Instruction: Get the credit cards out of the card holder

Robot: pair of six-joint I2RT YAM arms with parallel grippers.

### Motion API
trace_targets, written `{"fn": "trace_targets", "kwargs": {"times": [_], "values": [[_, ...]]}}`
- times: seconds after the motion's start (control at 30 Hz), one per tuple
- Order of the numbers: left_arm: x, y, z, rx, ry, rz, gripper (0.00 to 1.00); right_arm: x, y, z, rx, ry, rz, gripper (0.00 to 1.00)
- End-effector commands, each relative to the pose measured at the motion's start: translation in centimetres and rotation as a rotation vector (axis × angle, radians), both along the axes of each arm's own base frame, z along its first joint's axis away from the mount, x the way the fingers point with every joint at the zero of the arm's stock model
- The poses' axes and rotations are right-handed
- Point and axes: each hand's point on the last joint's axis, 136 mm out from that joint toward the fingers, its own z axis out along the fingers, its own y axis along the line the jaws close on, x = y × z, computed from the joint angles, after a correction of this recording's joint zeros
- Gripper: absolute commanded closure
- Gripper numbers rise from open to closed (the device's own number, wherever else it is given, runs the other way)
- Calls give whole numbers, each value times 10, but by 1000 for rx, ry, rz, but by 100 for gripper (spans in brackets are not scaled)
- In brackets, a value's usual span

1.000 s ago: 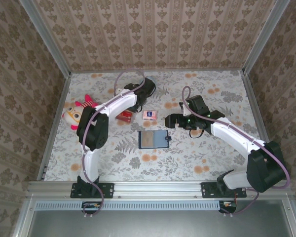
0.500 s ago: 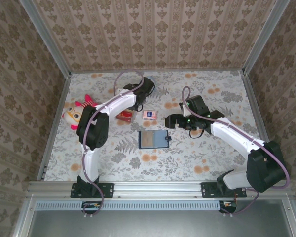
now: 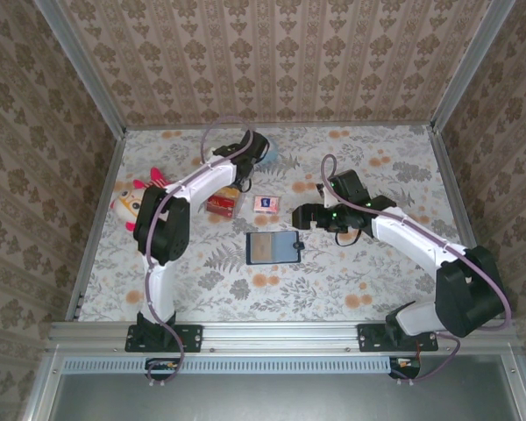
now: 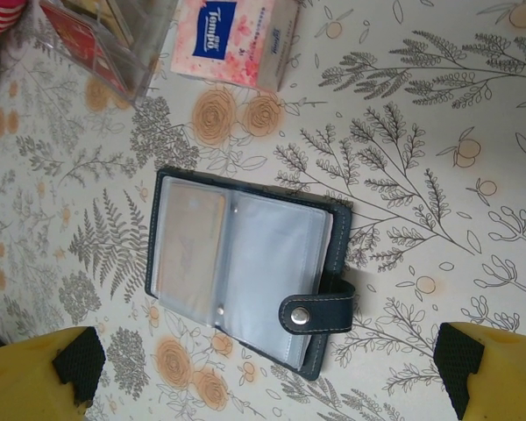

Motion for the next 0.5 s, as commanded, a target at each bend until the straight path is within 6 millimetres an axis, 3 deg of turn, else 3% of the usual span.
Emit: {"fn": "trace_targets", "kwargs": {"times": [0.0,0.33,0.47], "values": [[7,-8,3,18,9,-83,62,-3,4,1,14,26,8,0],[4,-8,29,87,-12,-208,54,-3,7,1,22,32,7,0],[-9,-5,46,120,-40,-301,42,-4,9,0,2,23,7,1]]}}
